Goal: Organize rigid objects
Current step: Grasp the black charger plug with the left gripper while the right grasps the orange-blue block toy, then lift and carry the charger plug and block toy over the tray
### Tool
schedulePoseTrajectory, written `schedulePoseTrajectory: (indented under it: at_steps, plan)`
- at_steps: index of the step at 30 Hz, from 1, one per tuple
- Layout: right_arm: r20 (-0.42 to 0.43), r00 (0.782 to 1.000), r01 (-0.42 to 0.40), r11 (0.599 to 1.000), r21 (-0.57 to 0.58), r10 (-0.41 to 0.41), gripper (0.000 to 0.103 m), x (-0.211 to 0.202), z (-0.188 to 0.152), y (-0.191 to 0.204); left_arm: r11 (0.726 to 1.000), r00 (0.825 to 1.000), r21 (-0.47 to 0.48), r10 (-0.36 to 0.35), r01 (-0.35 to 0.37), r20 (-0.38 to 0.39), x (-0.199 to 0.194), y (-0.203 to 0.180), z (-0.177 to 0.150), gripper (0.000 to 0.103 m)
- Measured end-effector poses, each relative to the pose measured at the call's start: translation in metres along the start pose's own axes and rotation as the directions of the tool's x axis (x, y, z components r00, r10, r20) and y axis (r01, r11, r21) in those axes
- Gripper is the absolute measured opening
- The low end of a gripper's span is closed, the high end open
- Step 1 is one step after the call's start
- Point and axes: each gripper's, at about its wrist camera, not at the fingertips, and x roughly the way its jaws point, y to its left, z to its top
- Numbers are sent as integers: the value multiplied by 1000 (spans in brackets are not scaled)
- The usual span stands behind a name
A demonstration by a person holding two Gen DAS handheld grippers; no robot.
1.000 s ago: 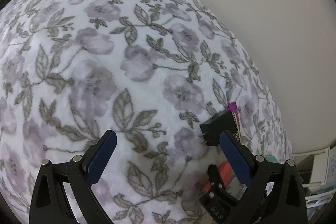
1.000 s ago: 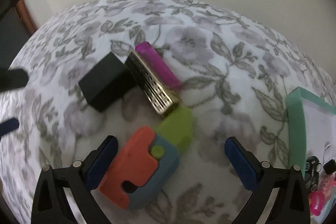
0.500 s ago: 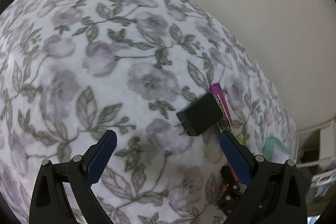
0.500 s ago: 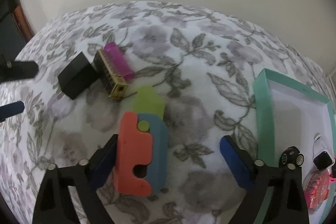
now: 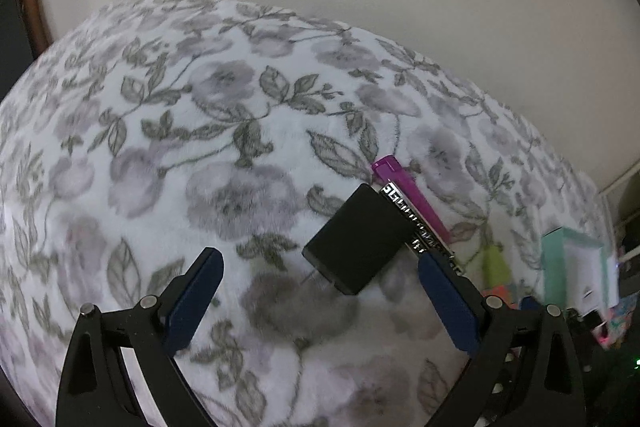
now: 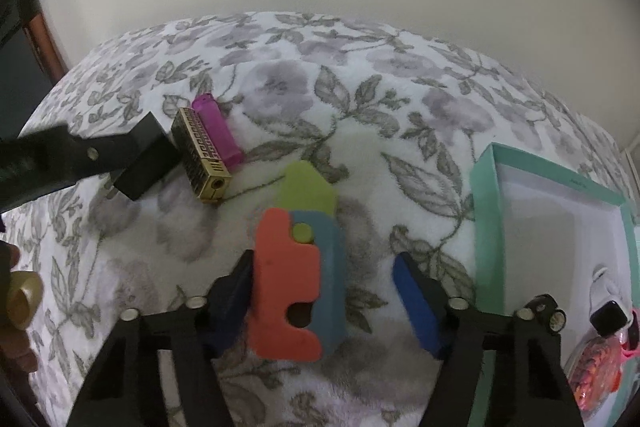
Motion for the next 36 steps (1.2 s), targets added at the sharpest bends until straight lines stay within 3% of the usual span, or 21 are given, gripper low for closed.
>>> schedulePoseTrajectory:
  at_steps: [7,13,17,20,22,23,24,36]
  plan:
    - [-2,1000,-19,1000,13,19,46,-3,-1,-2,998,999,54,18,-20,29,12,-12,-4,98]
    - [-2,1000,-24,1000,10,24,45,-3,-1,-3,998,996,64,2,-8,87,11,-14,-9,96]
    - [-3,1000,-20,1000,8,20,45,-4,-1,-2,998,996,64,13,-19,91,16,-11,-10,81]
    - [-4,1000,-21,1000,9,21,45,-4,-1,-2,998,995,63,-1,-6,98,16,-10,-10,80]
    - [-3,1000,-19,1000,6,19,45,-4,-1,-1,997,995,80,-11,3,102,15,-12,-11,72]
    - [-3,1000,-18,1000,5,18,45,-4,-1,-2,996,995,87,-23,15,99,15,-13,-10,59]
    - [-3,1000,-18,1000,4,18,45,-4,-1,-1,996,995,90,-24,15,93,15,-15,-10,54]
    - [16,999,-35,999,38,35,45,-4,-3,-4,999,999,42,-36,35,11,14,-9,-6,47]
